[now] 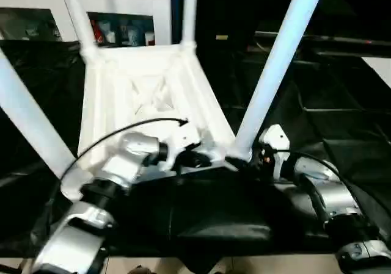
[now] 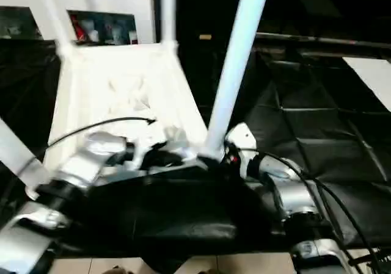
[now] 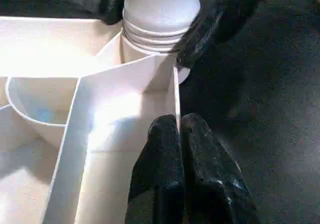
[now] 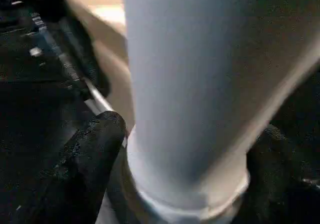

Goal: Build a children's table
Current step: Rotate leg to tighten

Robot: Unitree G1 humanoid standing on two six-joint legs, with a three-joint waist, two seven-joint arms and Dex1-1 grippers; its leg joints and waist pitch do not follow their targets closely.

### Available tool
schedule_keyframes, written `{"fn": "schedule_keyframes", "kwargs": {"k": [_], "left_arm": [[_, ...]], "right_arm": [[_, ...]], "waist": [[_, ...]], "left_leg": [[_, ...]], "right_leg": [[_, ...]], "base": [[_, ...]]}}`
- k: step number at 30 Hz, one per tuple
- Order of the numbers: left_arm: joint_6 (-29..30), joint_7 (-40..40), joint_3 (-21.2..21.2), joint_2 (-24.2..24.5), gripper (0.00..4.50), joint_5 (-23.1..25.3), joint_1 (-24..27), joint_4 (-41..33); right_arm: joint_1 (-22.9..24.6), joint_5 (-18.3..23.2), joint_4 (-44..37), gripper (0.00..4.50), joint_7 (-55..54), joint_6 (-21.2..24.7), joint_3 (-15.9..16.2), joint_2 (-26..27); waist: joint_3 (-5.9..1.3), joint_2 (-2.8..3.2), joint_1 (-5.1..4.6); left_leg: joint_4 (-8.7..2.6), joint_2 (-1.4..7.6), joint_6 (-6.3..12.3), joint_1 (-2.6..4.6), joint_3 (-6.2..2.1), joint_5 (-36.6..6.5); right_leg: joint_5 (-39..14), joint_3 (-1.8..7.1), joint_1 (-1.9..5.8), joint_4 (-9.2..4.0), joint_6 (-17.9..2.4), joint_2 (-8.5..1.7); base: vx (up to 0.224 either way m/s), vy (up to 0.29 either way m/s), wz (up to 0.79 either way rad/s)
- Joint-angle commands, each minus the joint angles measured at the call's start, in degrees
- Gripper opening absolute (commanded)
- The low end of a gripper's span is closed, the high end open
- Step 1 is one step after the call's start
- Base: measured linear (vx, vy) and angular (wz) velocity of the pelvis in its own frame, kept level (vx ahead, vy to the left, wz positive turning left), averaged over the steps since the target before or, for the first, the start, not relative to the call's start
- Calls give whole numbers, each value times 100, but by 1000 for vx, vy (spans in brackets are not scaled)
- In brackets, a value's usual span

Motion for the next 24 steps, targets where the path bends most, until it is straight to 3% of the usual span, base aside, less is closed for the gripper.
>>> {"fn": "schedule_keyframes", "kwargs": {"k": [1, 7, 10, 17, 18, 19, 21, 22, 24], "left_arm": [[26, -630, -292, 159, 0, -57, 155, -146], [65, -711, -230, 334, 0, -99, 203, -214], [67, -697, -201, 342, 0, -118, 217, -231], [-10, -238, -130, 206, 0, -115, 216, -169], [-40, 216, -69, 45, 0, -16, 145, -8], [-96, 853, 0, -197, 0, 126, 41, 223], [-55, 1381, 20, -468, 0, 228, -51, 418], [-27, 1488, 0, -567, 0, 249, -66, 450], [51, 1763, -63, -837, 0, 303, -100, 517]], "right_arm": [[1, 94, -143, 366, 325, 7, 78, -104], [42, 180, -221, 329, 573, 73, 151, -110], [57, 178, -227, 295, 655, 104, 164, -96], [118, 114, -181, 273, 417, 166, 173, 5], [88, -36, -28, 273, -21, 225, 143, 123], [49, -297, 199, 272, -708, 251, 125, 308], [8, -535, 430, 272, -1531, 340, 84, 570], [-33, -537, 526, 272, -1846, 397, 9, 696], [-154, -510, 769, 272, -2672, 554, -210, 1038]], "waist": [[-326, 27, 48], [-315, 16, 110], [-328, 15, 133], [-332, 0, 134], [-320, -1, 119], [-291, -12, 110], [-261, -5, 106], [-226, -9, 82], [-207, -8, 32]], "left_leg": [[-303, 324, 636, 2, -78, -620], [-312, 320, 398, 26, -70, -817], [-306, 312, 394, 14, -74, -661], [-296, 304, 430, 12, -70, -592], [-302, 304, 392, 14, -71, -648], [-315, 285, 264, 31, -79, -877], [-331, 280, 148, 61, -89, -1133], [-354, 275, 41, 84, -104, -1401], [-384, 263, -75, 101, -142, -1703]], "right_leg": [[-426, 352, 323, -317, -1472, -485], [-772, 369, 300, -346, -1336, -497], [-621, 371, 312, -322, -1313, -496], [-495, 367, 312, -308, -1340, -491], [-623, 371, 296, -331, -1318, -494], [-1168, 365, 281, -407, -1172, -502], [-1772, 352, 260, -477, -1016, -514], [-2418, 341, 228, -542, -809, -510], [-3036, 330, 210, -602, -556, -520]], "base": [[0, 0, 0], [0, 0, 0], [0, 0, 0], [0, 0, 0], [0, 0, 0], [0, 0, 0], [0, 0, 0], [0, 0, 0], [0, 0, 0]]}}
